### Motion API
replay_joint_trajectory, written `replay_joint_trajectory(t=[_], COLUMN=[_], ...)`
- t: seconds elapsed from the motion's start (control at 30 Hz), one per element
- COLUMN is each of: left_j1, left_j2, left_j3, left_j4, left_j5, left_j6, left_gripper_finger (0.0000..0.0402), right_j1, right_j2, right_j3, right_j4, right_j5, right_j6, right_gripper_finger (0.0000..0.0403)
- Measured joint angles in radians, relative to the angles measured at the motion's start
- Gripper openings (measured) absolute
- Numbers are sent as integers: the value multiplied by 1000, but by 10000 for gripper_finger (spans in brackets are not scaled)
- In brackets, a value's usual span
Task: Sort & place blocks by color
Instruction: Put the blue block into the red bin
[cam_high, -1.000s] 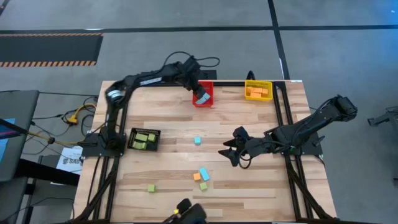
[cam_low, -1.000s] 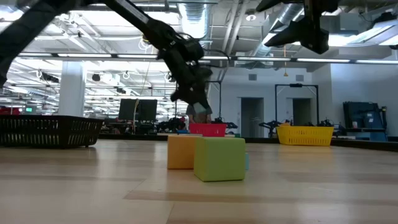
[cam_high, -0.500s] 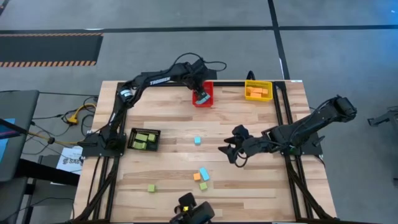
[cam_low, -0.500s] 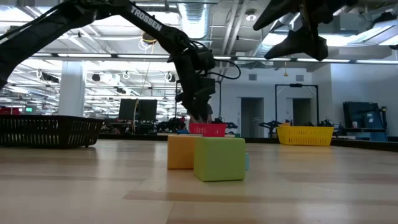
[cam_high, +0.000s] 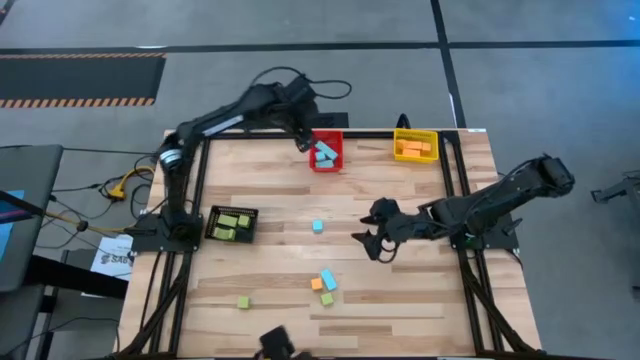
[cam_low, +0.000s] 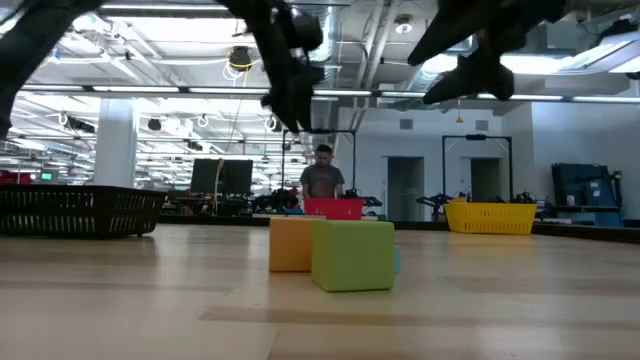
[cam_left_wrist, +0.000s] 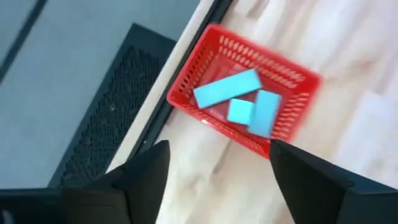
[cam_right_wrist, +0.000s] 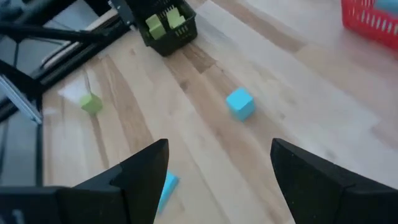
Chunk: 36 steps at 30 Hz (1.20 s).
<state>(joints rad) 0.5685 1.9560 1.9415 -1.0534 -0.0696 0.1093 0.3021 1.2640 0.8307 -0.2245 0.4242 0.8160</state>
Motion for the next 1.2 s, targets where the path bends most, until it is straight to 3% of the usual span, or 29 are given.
replay_joint_trajectory(t=[0.13, 0.27, 0.47, 0.67, 0.87, 1.03, 1.2], left_j1=[-40, -109, -273, -448, -547, -565, -567], left_j2=[-158, -373, -721, -990, -1118, -1140, -1138], left_j3=[-23, -164, -527, -897, -1097, -1132, -1132], left_j4=[-105, -92, 112, 383, 467, 472, 477], left_j5=[-16, -48, -50, -105, -174, -181, -181], left_j6=[-6, -51, -227, -455, -610, -647, -639], left_gripper_finger=[229, 202, 176, 169, 169, 169, 169], right_j1=[-92, -180, -281, -346, -378, -399, -415], right_j2=[0, 37, 168, 364, 529, 624, 699], right_j3=[0, 2, 2, 4, 49, 95, 133], right_j4=[55, 152, 386, 600, 607, 607, 603], right_j5=[-111, -222, -406, -525, -542, -622, -627], right_j6=[-237, -451, -683, -757, -839, -844, -849], right_gripper_finger=[301, 301, 301, 301, 301, 301, 301])
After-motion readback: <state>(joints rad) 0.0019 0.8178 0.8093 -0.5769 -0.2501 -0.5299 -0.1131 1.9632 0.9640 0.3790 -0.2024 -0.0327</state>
